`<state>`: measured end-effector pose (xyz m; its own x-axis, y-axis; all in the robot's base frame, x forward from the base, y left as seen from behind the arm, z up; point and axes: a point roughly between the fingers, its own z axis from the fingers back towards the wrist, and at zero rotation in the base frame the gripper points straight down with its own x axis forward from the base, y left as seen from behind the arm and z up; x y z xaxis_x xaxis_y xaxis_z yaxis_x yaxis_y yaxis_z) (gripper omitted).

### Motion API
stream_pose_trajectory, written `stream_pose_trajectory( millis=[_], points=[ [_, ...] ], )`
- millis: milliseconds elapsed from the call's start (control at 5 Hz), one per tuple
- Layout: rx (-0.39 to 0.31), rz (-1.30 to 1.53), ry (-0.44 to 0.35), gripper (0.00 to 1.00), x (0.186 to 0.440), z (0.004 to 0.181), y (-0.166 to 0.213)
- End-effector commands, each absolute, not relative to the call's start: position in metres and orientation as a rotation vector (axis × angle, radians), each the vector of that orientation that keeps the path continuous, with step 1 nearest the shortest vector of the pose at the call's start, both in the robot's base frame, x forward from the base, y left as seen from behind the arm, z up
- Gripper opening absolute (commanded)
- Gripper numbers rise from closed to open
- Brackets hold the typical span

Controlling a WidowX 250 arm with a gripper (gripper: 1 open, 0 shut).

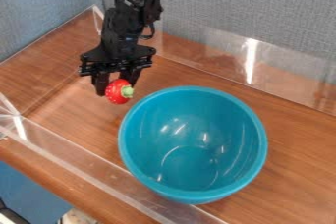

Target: Remove the strawberry from inside the blue bowl and put it on the table

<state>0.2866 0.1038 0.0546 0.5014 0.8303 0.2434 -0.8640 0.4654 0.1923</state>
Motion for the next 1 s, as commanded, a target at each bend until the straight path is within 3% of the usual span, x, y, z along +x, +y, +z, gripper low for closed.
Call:
stream_pose_trajectory(
  millis=[0, 400, 800],
  points=[
    [0.278, 1.088, -0.202, 0.0, 0.291, 0.082, 0.104],
    [0.274, 1.176, -0.208, 0.0, 0.291, 0.089, 0.102],
    [0.267, 1.215, -0.194, 0.0, 0.295, 0.077, 0.1]
  ],
)
